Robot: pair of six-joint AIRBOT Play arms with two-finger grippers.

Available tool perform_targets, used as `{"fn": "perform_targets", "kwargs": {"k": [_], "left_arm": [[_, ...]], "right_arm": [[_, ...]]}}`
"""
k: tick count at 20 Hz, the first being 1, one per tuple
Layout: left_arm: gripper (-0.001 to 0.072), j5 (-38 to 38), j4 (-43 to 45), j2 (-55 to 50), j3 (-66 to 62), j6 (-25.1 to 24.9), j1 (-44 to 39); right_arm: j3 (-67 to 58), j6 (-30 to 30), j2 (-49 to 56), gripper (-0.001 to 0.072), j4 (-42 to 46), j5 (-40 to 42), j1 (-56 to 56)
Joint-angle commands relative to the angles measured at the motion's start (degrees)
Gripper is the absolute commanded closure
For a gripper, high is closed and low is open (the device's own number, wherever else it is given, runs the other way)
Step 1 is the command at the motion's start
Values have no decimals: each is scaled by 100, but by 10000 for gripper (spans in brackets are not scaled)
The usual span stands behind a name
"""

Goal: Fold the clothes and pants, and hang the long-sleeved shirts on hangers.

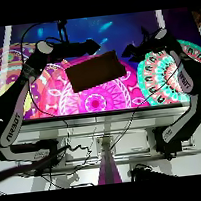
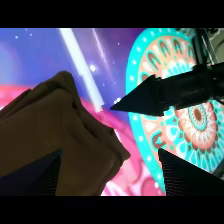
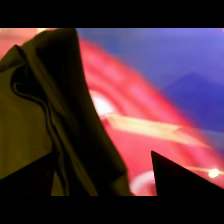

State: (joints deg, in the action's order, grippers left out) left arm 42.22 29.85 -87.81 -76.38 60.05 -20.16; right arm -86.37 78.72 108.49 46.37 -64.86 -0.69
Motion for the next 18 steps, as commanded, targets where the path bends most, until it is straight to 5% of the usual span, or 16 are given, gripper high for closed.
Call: {"fn": "perform_targets", "kwargs": {"k": [1,6,8,10,11,14,16,18], "left_arm": [[17,332,15,17,-2,0,136],[16,358,17,17,-2,0,136],[16,490,35,17,-2,-13,164],[17,809,378,70,-4,-356,181],[19,970,704,131,-4,-417,181],[225,1244,1976,544,-4,-413,188],[496,1248,2693,951,-4,-411,240],[646,1250,3187,1460,-4,-411,284]], "right_arm": [[-7,-192,442,57,-719,0,378],[-17,-621,560,102,-723,105,1113],[-20,-988,527,351,-643,208,1327],[-20,-911,367,699,-264,459,1362],[-17,-728,223,699,4,595,1298],[-17,190,-450,700,1268,1003,898],[-17,953,-960,699,2188,1126,452],[-17,1851,-1486,700,2940,1069,-223]]}}
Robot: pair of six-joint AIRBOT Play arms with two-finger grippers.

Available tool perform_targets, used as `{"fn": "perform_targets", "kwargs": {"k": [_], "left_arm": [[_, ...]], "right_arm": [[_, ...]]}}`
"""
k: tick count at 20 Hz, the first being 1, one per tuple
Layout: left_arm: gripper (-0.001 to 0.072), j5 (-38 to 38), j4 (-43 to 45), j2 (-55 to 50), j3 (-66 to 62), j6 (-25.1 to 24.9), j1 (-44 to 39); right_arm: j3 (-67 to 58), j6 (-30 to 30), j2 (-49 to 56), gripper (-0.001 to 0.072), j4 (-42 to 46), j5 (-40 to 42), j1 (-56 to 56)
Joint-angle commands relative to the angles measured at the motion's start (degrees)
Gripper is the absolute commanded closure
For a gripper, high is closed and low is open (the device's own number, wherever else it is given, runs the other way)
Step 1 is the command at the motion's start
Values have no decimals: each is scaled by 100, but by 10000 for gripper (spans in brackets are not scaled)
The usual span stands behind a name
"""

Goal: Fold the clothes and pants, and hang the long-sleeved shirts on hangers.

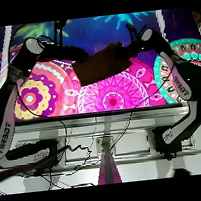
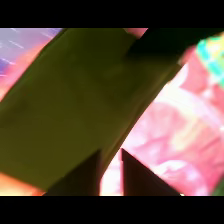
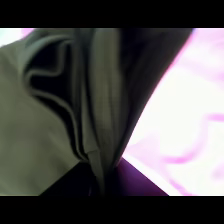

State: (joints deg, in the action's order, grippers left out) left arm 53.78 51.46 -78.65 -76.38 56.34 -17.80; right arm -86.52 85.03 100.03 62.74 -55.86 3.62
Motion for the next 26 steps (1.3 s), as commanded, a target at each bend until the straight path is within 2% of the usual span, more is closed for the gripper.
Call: {"fn": "perform_targets", "kwargs": {"k": [1,6,11,16,17,19,20,22,25,26], "left_arm": [[695,94,1252,813,-4,-37,72],[694,94,2465,2090,-2,-17,72],[694,96,2520,2756,-2,-17,70],[694,94,2522,2822,-2,-17,70],[694,94,2522,2822,-2,-20,70],[694,94,2522,2822,-2,-17,70],[694,94,2522,2822,-2,-17,70],[694,94,2522,2822,-2,-17,70],[694,94,2522,2822,-2,-17,70],[695,94,2522,2822,-2,-17,70]], "right_arm": [[-2,1506,-868,700,1534,55,-1014],[0,2127,-1639,699,2365,-1021,-3152],[4,2286,-1860,700,2817,-2168,-5292],[17,1808,-1860,699,2959,-2979,-6470],[15,1797,-1860,643,2944,-3051,-6603],[15,1784,-1862,94,2896,-3088,-6730],[15,1729,-1860,29,2839,-3093,-6730],[15,1729,-1860,55,2693,-3038,-6599],[15,1727,-1862,621,2815,-2959,-6161],[15,1722,-1873,700,2804,-2896,-5958]]}}
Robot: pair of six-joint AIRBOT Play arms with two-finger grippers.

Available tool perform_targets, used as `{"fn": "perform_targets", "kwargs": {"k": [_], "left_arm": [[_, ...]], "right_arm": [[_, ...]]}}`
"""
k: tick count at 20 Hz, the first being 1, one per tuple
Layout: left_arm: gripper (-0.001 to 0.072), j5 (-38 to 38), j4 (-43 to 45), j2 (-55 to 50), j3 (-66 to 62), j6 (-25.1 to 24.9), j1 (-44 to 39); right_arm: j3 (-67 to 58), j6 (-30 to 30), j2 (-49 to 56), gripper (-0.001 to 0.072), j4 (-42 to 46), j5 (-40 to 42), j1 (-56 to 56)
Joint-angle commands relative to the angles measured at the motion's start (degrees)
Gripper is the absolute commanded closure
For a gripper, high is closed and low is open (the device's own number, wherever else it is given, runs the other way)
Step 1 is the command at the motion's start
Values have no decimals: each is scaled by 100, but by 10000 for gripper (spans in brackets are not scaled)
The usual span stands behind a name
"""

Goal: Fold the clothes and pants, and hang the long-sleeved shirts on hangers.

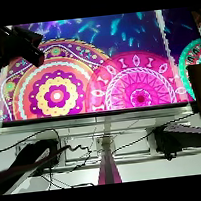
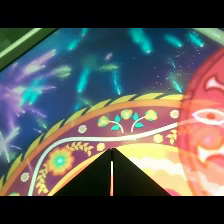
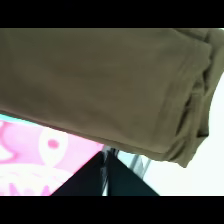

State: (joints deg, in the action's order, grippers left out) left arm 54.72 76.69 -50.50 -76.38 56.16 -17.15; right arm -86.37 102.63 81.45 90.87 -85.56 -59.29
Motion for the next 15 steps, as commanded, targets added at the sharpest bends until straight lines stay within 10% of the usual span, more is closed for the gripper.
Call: {"fn": "perform_targets", "kwargs": {"k": [1,15], "left_arm": [[694,0,0,7,-2,0,4],[694,0,0,7,-2,0,4]], "right_arm": [[0,-160,-37,700,-46,118,614],[-2,-1897,-1322,699,-232,992,5772]]}}
